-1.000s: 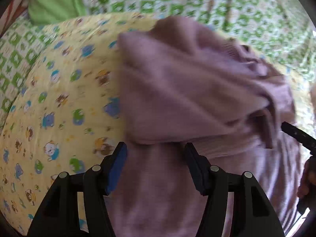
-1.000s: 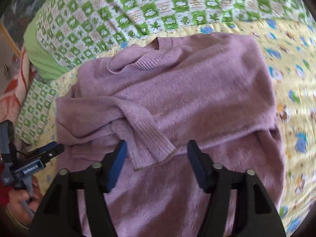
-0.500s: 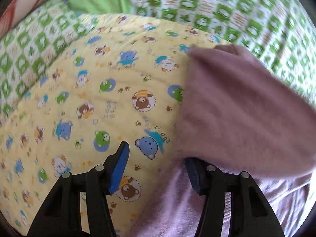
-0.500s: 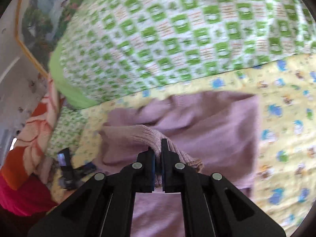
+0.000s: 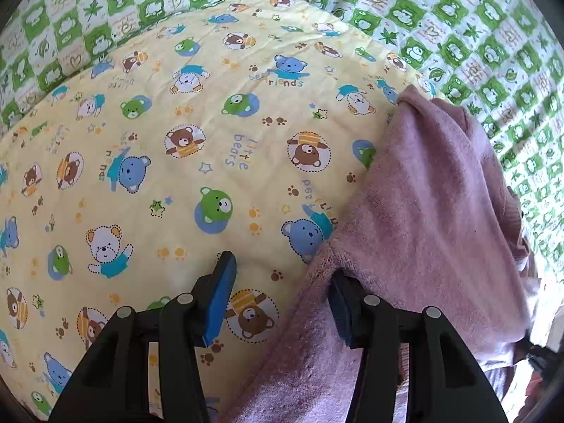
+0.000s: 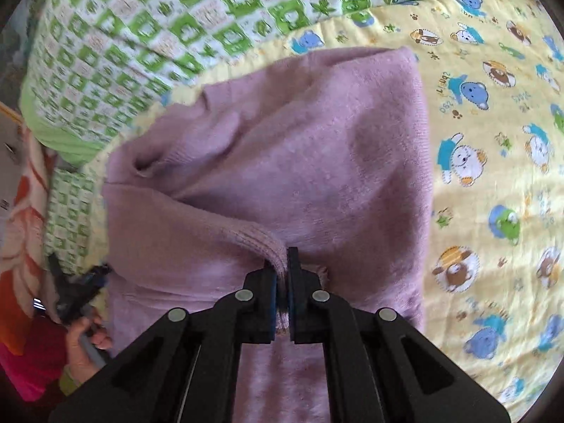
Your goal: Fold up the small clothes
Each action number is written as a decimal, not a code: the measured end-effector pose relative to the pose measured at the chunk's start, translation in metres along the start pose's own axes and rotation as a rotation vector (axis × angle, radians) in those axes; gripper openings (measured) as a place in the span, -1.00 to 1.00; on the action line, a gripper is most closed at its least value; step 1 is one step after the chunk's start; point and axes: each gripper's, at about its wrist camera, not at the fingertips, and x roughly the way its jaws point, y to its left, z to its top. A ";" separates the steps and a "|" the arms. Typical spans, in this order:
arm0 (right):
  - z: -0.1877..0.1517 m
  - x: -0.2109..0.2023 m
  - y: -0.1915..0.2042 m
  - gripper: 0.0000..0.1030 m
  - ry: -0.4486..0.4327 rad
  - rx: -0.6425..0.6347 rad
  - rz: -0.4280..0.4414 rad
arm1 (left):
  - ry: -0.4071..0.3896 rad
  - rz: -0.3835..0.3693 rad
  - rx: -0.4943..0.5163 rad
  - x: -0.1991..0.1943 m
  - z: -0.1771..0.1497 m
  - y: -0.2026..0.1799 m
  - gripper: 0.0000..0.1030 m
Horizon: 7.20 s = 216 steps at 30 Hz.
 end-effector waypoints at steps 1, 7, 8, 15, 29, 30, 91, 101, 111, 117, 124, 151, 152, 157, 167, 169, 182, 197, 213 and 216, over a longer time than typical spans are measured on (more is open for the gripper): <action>0.000 0.004 -0.002 -0.83 0.018 -0.002 -0.028 | 0.006 -0.007 -0.009 0.000 -0.001 0.002 0.02; 0.000 -0.005 0.002 -0.34 0.011 -0.015 -0.113 | 0.056 -0.148 0.061 -0.020 0.000 0.003 0.02; 0.000 -0.012 0.003 -0.28 -0.010 -0.027 -0.107 | 0.051 -0.198 0.096 -0.029 0.003 0.000 0.02; 0.032 -0.026 0.022 -0.15 -0.090 -0.196 -0.051 | -0.048 -0.327 0.458 -0.071 0.052 -0.069 0.55; 0.147 0.031 0.063 0.27 -0.097 -0.615 -0.100 | 0.248 -0.273 1.002 0.063 0.133 -0.242 0.70; 0.150 0.037 0.067 0.27 -0.083 -0.656 -0.101 | 0.284 -0.262 1.033 0.074 0.131 -0.247 0.70; -0.068 -0.013 0.021 0.27 -0.344 0.058 -0.260 | -0.058 0.162 0.357 0.000 0.001 -0.053 0.01; -0.051 -0.009 0.012 -0.72 -0.285 0.016 -0.131 | -0.022 0.124 0.236 0.004 0.012 -0.037 0.04; -0.049 -0.007 -0.007 -0.92 -0.209 0.029 -0.211 | 0.022 0.123 0.280 0.003 0.006 -0.033 0.17; -0.077 -0.043 0.010 -0.18 -0.267 0.035 -0.168 | 0.052 0.073 0.341 -0.036 -0.020 -0.003 0.17; -0.155 -0.081 0.016 0.14 -0.254 -0.022 -0.122 | 0.205 -0.075 0.371 -0.074 -0.086 0.057 0.27; -0.364 -0.085 0.002 0.00 -0.164 0.177 0.058 | 0.316 -0.291 0.423 -0.141 -0.231 0.113 -0.19; -0.365 -0.084 0.002 -0.08 -0.160 0.172 0.050 | 0.315 -0.293 0.434 -0.141 -0.230 0.114 -0.40; -0.362 -0.084 -0.009 -0.82 -0.139 0.199 0.064 | 0.323 -0.339 0.425 -0.148 -0.226 0.123 -0.83; -0.339 -0.122 0.000 -0.84 -0.269 0.192 0.212 | 0.208 -0.431 0.384 -0.179 -0.179 0.104 -0.88; -0.326 -0.130 0.006 -0.84 -0.313 0.182 0.230 | 0.168 -0.456 0.377 -0.186 -0.161 0.094 -0.88; -0.189 -0.132 0.010 -0.84 -0.494 0.218 0.292 | -0.023 -0.493 0.312 -0.166 -0.044 0.010 -0.89; -0.030 -0.075 0.005 -0.84 -0.491 0.166 0.225 | -0.058 -0.434 0.218 -0.070 0.070 -0.065 -0.89; 0.048 -0.010 -0.028 -0.84 -0.419 0.226 0.110 | -0.017 -0.330 0.249 0.014 0.111 -0.109 -0.86; 0.051 -0.001 -0.034 -0.81 -0.395 0.261 0.106 | 0.001 -0.338 0.231 0.018 0.111 -0.106 -0.81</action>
